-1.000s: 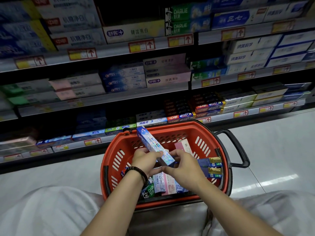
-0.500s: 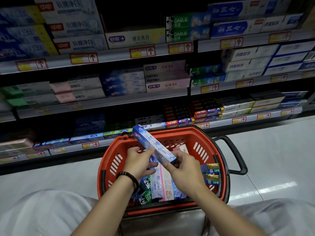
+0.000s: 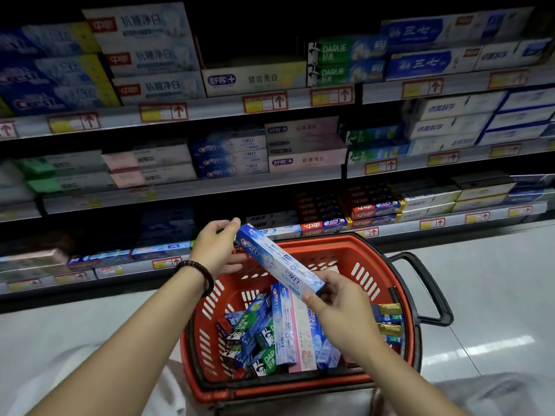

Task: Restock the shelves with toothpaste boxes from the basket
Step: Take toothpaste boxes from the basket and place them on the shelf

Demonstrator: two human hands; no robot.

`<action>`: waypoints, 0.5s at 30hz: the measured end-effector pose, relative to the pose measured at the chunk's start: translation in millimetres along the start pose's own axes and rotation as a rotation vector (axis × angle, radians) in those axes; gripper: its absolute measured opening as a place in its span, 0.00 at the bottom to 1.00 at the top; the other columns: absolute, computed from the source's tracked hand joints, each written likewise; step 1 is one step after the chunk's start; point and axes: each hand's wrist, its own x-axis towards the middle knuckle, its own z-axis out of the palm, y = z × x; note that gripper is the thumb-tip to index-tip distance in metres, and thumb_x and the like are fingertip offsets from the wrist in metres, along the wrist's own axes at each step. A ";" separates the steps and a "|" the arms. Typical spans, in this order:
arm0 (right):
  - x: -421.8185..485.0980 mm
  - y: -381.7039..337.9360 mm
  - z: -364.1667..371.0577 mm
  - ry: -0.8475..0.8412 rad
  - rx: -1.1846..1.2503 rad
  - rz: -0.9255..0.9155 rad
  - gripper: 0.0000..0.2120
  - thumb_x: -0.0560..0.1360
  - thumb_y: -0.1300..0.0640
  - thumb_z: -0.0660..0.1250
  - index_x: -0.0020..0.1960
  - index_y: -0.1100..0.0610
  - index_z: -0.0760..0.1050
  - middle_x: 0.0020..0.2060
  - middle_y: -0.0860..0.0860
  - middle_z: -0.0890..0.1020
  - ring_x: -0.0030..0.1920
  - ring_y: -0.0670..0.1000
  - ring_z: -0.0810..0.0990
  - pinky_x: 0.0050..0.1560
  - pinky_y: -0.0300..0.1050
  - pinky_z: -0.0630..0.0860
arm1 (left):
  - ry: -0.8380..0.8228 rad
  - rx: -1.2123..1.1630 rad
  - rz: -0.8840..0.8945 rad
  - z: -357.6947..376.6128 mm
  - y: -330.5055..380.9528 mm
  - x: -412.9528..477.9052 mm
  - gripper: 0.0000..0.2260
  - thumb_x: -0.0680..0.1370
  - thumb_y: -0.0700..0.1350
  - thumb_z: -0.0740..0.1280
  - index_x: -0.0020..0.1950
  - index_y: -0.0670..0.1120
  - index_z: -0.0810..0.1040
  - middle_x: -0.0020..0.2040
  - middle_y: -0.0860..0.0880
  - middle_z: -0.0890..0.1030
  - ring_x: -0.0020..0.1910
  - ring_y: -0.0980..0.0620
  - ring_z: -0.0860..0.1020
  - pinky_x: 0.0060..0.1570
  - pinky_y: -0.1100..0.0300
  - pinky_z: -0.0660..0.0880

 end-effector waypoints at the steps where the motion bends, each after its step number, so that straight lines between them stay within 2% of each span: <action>1: 0.6 -0.2 1.2 -0.003 0.004 0.005 0.13 0.78 0.50 0.76 0.61 0.44 0.81 0.46 0.46 0.86 0.47 0.49 0.85 0.49 0.59 0.84 | -0.022 0.014 -0.010 -1.4 1.2 1.8 0.15 0.83 0.59 0.66 0.65 0.52 0.77 0.56 0.47 0.84 0.45 0.42 0.88 0.49 0.42 0.85; 4: 3.2 -1.0 3.8 -0.013 0.023 0.021 0.14 0.78 0.49 0.76 0.62 0.43 0.80 0.46 0.47 0.86 0.47 0.50 0.85 0.48 0.61 0.84 | -0.069 0.040 -0.021 -2.8 1.1 5.6 0.09 0.83 0.54 0.67 0.58 0.50 0.81 0.54 0.45 0.85 0.46 0.42 0.88 0.48 0.43 0.85; 8: 7.6 -4.6 5.5 -0.003 0.062 0.030 0.11 0.79 0.52 0.76 0.59 0.42 0.81 0.46 0.49 0.87 0.47 0.53 0.85 0.50 0.62 0.84 | -0.053 0.044 0.006 -5.7 -2.9 14.7 0.08 0.84 0.47 0.67 0.62 0.48 0.80 0.55 0.42 0.85 0.44 0.43 0.88 0.43 0.49 0.86; 15: 15.7 -20.0 2.9 0.044 0.178 0.076 0.13 0.79 0.58 0.76 0.59 0.45 0.81 0.49 0.45 0.88 0.51 0.46 0.86 0.53 0.53 0.86 | -0.064 -0.048 -0.021 -9.7 -2.9 23.8 0.07 0.84 0.44 0.68 0.62 0.46 0.79 0.54 0.41 0.86 0.43 0.42 0.88 0.45 0.48 0.86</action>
